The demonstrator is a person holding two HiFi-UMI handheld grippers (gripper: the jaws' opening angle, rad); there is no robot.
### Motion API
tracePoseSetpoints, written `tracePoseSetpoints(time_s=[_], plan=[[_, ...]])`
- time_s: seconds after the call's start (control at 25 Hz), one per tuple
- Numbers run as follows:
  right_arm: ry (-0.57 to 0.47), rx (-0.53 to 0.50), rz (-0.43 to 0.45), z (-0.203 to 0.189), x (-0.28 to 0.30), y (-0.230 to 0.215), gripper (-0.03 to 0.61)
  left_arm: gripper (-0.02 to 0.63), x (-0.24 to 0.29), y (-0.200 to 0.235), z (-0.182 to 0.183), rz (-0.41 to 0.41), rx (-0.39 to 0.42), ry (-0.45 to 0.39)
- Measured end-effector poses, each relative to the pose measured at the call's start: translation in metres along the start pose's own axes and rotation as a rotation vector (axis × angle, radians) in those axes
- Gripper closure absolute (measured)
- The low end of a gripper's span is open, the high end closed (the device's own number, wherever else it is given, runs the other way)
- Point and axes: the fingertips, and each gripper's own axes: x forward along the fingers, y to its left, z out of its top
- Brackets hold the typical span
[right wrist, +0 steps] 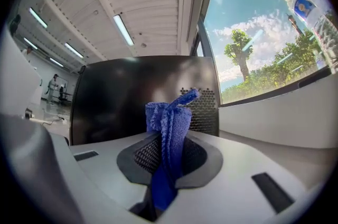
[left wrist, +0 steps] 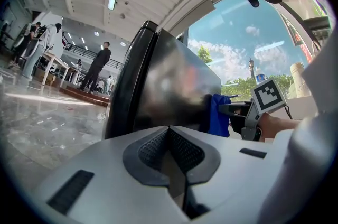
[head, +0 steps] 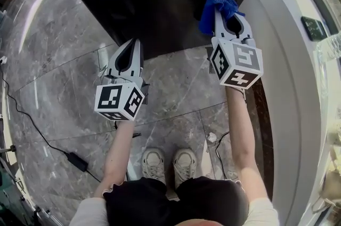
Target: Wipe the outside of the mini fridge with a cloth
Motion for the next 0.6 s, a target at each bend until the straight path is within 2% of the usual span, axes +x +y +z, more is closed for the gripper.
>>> tracePoseSetpoints(time_s=[0.28, 0.6], plan=[[0.006, -0.013, -0.104, -0.001, -0.003, -0.054, 0.514, 0.611, 0.005, 0.002, -0.008, 0.001, -0.007, 0.018], [0.015, -0.023, -0.143, -0.008, -0.002, -0.081, 0.514, 0.611, 0.015, -0.004, -0.015, -0.011, 0.003, 0.032]])
